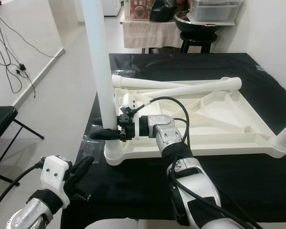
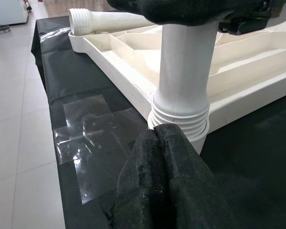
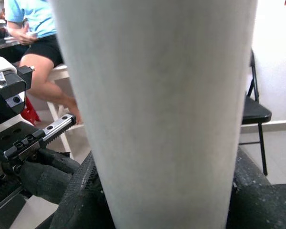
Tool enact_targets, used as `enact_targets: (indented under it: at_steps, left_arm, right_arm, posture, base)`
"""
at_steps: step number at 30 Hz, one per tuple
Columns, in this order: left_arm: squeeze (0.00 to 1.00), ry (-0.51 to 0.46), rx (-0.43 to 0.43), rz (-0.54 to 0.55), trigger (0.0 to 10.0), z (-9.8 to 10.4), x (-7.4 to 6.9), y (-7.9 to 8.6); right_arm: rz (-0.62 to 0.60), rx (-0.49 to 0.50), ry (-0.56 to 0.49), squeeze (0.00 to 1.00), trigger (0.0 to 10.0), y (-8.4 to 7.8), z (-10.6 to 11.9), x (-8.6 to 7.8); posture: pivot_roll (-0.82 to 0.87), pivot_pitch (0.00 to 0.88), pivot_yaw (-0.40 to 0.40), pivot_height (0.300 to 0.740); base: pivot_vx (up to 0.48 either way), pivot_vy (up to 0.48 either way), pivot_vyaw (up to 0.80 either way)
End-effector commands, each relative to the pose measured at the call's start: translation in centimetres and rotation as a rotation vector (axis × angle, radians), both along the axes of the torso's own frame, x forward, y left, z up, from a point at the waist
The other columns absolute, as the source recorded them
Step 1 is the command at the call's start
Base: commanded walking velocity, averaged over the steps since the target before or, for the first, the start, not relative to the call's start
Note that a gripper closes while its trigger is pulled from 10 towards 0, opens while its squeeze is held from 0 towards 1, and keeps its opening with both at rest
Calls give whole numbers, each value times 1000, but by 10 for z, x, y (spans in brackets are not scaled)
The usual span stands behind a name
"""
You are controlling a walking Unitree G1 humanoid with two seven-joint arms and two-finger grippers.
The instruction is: Building children table
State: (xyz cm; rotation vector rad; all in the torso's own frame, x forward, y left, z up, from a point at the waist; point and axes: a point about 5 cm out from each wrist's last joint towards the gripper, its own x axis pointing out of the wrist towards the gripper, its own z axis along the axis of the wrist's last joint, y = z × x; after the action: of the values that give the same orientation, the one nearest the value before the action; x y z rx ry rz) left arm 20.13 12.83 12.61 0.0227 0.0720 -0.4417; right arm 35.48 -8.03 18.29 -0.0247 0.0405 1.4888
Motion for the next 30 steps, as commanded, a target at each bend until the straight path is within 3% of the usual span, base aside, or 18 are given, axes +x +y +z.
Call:
enact_targets:
  at_steps: [1,2,3,4,5,6,7,8,13,17,18,20,21,24,25,26,29,30]
  left_arm:
    - [0,0,5,3,10000,-1,0,-1]
    - [0,0,5,3,10000,-1,0,-1]
    - [0,0,5,2,10000,-1,0,0]
    - [0,0,5,2,10000,-1,0,0]
    - [0,0,5,2,10000,0,-1,1]
    - [0,0,5,2,10000,0,-1,1]
    - [0,0,3,4,10000,0,0,3]
    - [0,-1,5,2,10000,0,1,4]
    - [0,5,-9,9,10000,-1,2,5]
    - [0,6,-13,7,10000,0,3,5]
    - [0,3,-7,8,10000,0,3,4]
    - [0,1,-3,9,10000,-1,3,4]
    - [0,0,2,8,10000,-1,3,3]
    - [0,0,5,6,10000,-1,4,3]
    - [0,0,4,4,10000,-1,4,2]
    - [0,1,4,1,10000,-2,4,1]
    - [0,1,3,-1,10000,-2,5,1]
    - [0,0,2,-3,10000,-2,5,1]
  right_arm:
    - [-70,-8,37,0,0,-7,-15,-2]
    - [-70,-8,37,0,0,-7,-15,-2]
    - [-261,-38,21,0,0,4,-26,-8]
    - [-261,-38,21,0,0,4,-26,-8]
    - [-411,-53,5,0,0,9,-32,-14]
    - [-411,-53,5,0,0,9,-32,-14]
    - [-623,-66,106,0,0,17,-49,-29]
    - [-676,-93,-5,0,0,24,-41,-36]
    - [-621,-35,25,0,0,32,-34,-35]
    - [-635,-75,46,0,0,29,-43,-32]
    - [-658,-79,67,0,10000,25,-46,-30]
    - [-675,-80,81,0,10000,22,-47,-28]
    - [-654,-40,105,1000,10000,20,-45,-26]
    - [-578,42,141,1000,10000,18,-34,-26]
    - [-475,81,115,1000,10000,16,-23,-23]
    - [-360,91,95,1000,10000,13,-14,-22]
    - [-283,93,82,1000,10000,11,-8,-22]
    - [-186,61,87,0,10000,8,-7,-22]
  posture:
    - [62,76,0,740]
    - [62,76,0,740]
    - [56,86,-7,740]
    - [56,86,-7,740]
    - [54,88,-6,740]
    - [54,88,-6,740]
    - [39,96,1,740]
    - [32,102,13,740]
    - [12,89,24,740]
    - [35,94,8,740]
    - [37,92,6,740]
    - [37,89,4,740]
    - [38,87,2,740]
    - [38,83,2,740]
    - [39,75,6,740]
    - [36,69,5,740]
    - [36,69,5,740]
    - [31,62,5,740]
  base:
    - [0,0,0]
    - [0,0,0]
    - [0,0,0]
    - [0,0,0]
    - [0,0,0]
    - [0,0,0]
    - [0,0,0]
    - [0,0,0]
    - [0,0,0]
    - [0,0,0]
    - [0,0,0]
    - [0,0,0]
    - [0,0,0]
    - [0,0,0]
    - [0,0,0]
    - [0,0,0]
    - [0,0,0]
    - [0,0,0]
